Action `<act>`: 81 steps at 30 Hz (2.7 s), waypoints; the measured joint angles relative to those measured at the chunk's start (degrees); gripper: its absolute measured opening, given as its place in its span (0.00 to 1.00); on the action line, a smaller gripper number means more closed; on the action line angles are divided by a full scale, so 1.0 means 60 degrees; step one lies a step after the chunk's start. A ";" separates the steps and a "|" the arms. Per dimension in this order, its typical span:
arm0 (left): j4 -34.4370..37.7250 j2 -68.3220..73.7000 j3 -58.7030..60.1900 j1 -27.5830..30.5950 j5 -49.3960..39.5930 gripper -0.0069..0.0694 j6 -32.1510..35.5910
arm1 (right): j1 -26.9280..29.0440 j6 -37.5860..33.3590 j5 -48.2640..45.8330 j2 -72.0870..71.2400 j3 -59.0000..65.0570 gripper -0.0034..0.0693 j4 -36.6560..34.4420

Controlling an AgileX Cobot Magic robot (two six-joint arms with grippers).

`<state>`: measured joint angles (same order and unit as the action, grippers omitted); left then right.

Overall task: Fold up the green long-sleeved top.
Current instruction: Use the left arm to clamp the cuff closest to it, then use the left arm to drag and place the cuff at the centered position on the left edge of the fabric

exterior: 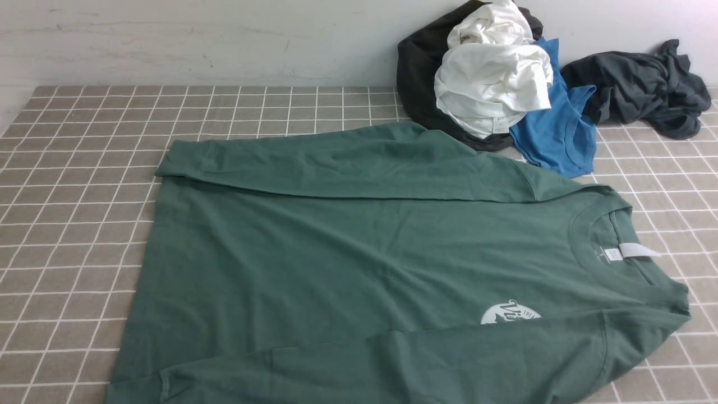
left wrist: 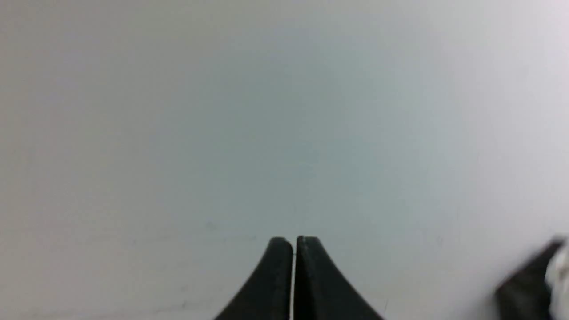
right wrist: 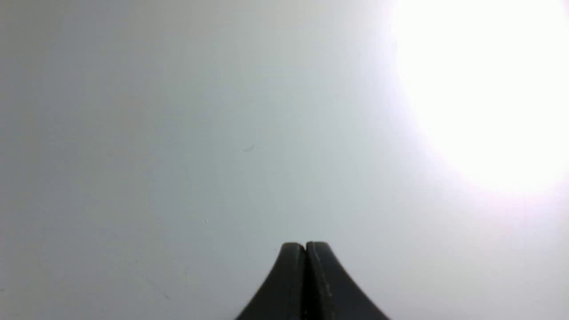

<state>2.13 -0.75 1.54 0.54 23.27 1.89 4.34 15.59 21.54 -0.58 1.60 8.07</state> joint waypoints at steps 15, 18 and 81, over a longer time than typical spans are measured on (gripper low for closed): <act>0.0149 0.5368 -0.6667 0.0000 -0.6970 0.08 -0.0314 | -0.0009 0.0091 -0.4887 0.4479 -0.5059 0.03 0.1575; 0.0479 0.6756 -0.6854 0.0000 -0.8792 0.08 -0.0257 | -0.0287 0.0078 -0.6624 0.5636 -0.5526 0.03 0.1328; -0.0355 1.6740 -1.1334 -0.0659 -0.8952 0.24 -0.0564 | -0.4116 -0.3373 -0.7936 1.1051 -0.6016 0.03 -0.1433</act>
<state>0.00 99.69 -66.47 -3.42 -30.44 -1.50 -20.36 -4.65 -26.08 65.73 -34.49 -0.53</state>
